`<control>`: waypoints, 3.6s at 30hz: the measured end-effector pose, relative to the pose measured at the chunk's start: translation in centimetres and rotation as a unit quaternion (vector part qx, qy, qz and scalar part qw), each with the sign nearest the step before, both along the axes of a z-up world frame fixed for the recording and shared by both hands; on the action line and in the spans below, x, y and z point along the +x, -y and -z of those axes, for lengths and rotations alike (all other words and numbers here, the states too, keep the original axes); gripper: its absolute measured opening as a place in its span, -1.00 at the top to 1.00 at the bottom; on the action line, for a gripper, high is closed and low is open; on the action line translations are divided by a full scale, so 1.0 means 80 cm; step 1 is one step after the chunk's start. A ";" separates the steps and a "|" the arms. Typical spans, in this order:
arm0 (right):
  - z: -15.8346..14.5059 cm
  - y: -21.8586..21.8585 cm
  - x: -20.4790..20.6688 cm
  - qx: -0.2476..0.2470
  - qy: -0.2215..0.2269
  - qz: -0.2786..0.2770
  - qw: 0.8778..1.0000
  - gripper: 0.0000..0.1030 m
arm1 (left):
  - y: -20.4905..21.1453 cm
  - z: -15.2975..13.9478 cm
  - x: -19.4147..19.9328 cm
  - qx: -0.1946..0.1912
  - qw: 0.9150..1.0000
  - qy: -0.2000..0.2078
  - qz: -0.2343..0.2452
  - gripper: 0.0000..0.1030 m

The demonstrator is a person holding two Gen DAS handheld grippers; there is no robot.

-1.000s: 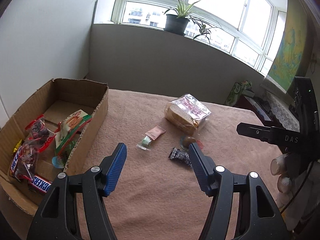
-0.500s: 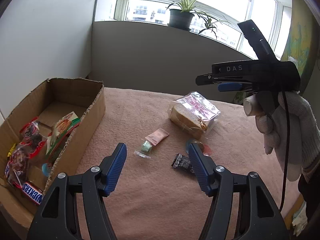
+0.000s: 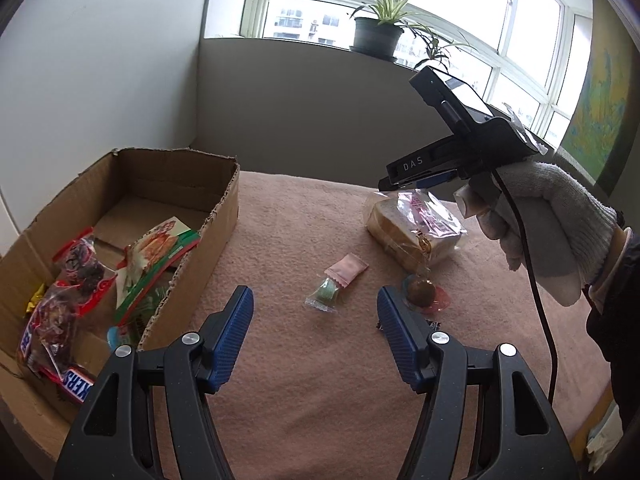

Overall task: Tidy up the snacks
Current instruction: 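Move both tools back toward the bagged bread loaf on the table, then grasp the bagged bread loaf with the right tool and lift it, then carry the bread loaf into the cardboard box and open the right tool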

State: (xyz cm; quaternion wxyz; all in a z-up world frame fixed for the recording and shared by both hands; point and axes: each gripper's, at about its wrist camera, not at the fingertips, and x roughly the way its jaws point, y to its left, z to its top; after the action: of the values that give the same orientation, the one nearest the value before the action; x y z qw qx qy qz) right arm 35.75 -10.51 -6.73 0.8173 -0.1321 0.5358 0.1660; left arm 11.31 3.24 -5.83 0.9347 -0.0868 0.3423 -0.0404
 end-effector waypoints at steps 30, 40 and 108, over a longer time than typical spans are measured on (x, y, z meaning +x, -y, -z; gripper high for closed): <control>-0.005 0.183 -0.273 0.178 -0.073 0.118 0.974 -0.24 | 0.073 0.006 -0.064 -0.048 0.986 -0.023 0.158 -0.24; 0.024 0.144 -0.310 0.216 -0.099 0.080 0.968 -0.26 | 0.088 0.024 -0.080 -0.069 0.975 -0.058 0.202 -0.24; -0.087 -0.167 -0.284 0.277 0.012 -0.112 0.954 -0.09 | -0.101 -0.029 -0.071 -0.116 0.989 0.082 0.046 -0.19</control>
State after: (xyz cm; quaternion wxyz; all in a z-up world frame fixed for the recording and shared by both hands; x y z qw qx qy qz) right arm 13.00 2.87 0.21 0.8043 0.0388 0.4405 0.3970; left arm 5.62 11.32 -3.51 0.9405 -0.1748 0.2608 -0.1299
